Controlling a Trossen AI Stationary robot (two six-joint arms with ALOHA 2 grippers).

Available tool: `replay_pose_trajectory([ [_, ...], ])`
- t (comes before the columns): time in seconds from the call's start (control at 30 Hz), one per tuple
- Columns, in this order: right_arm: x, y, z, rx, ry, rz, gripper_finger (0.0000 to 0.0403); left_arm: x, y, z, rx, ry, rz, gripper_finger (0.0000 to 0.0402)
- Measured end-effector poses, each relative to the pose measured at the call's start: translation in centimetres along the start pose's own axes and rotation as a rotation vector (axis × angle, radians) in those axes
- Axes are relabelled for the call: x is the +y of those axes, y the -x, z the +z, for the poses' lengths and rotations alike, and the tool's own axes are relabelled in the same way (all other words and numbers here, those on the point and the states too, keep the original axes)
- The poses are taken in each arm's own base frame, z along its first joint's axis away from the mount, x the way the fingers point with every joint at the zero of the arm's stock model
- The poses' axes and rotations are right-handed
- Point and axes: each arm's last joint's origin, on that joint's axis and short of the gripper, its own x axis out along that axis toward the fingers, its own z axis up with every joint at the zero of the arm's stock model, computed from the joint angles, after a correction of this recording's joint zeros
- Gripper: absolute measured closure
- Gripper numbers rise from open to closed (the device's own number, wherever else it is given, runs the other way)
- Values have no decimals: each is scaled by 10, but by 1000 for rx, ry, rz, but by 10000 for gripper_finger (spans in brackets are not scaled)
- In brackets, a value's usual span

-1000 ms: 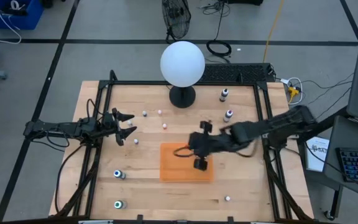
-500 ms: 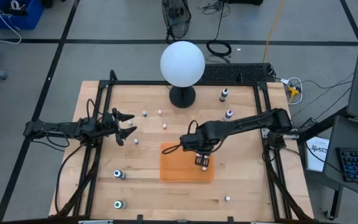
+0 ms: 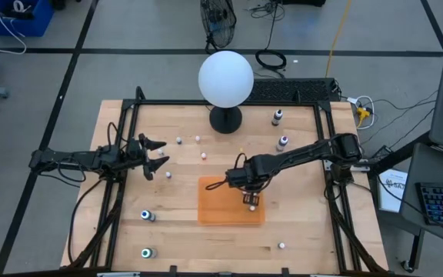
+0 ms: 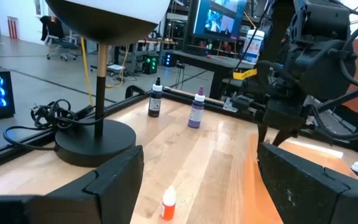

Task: Pick & Place food coloring
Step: Put the small orange food coloring bottle into the orange container

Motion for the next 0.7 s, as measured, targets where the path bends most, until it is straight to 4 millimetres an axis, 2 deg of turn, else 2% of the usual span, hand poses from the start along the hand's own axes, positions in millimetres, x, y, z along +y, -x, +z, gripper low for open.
replay_pose_trajectory([
  [0.37, -5, -17, -5, 5, 1, 17, 352, 0, 0, 0, 0, 0, 0, 91],
  [0.6, -5, -20, -5, -1, -11, 23, 351, 0, 0, 0, 0, 0, 0, 91],
  [0.7, -4, -20, -4, -12, -35, 27, 324, 0, 0, 0, 0, 0, 0, 91],
])
